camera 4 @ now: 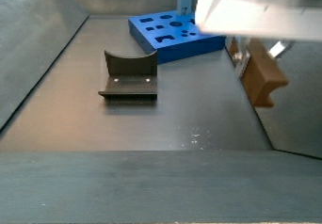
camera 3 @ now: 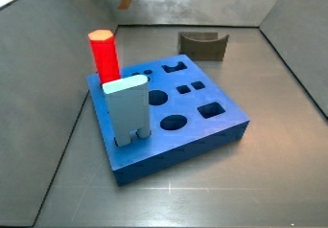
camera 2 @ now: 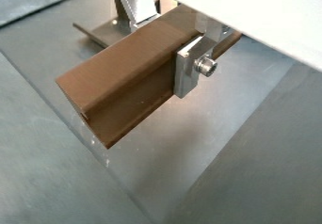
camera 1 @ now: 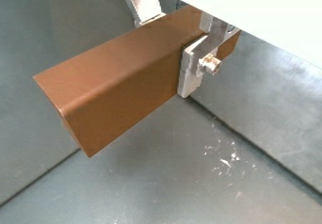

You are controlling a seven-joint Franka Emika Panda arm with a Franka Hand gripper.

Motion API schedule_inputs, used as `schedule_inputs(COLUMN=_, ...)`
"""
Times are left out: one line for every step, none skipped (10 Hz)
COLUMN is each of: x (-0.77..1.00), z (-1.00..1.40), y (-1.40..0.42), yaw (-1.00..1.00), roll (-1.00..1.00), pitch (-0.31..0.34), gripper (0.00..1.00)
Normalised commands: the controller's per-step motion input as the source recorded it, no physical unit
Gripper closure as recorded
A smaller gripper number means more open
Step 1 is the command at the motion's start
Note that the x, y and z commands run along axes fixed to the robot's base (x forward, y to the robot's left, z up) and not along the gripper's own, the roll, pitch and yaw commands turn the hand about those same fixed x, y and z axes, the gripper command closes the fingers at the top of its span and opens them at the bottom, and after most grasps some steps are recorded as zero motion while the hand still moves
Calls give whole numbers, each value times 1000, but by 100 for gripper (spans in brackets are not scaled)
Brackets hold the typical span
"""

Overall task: Pick up the arch object. Move up. Place the arch object on the fixture. Regrasp the arch object. Move to above the board. Insert the arch object.
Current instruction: Place the arch object on the fixture.

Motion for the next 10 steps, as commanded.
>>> schedule_inputs(x=-28, z=916, y=12, yaw=-16, roll=43, pitch=62, gripper=100)
schedule_inputs(x=-22, z=717, y=14, yaw=-18, roll=50, pitch=73, gripper=100)
schedule_inputs(x=-16, z=567, y=16, yaw=-18, roll=53, pitch=82, gripper=100)
schedule_inputs(x=-7, z=366, y=17, yaw=-10, roll=54, pitch=92, gripper=100)
schedule_inputs(x=-5, z=263, y=17, yaw=-5, roll=53, pitch=97, gripper=100)
schedule_inputs(x=1000, z=-486, y=-926, yaw=264, roll=-73, pitch=24, gripper=100)
schedule_inputs(x=1000, z=-508, y=-910, yaw=265, roll=-67, pitch=19, gripper=100)
schedule_inputs(x=1000, z=-481, y=-843, yaw=217, roll=-58, pitch=-17, gripper=100)
schedule_inputs(x=1000, z=-445, y=-767, yaw=153, roll=-65, pitch=-34, gripper=100)
schedule_inputs(x=1000, z=-377, y=-651, yaw=89, roll=-70, pitch=-32, gripper=100)
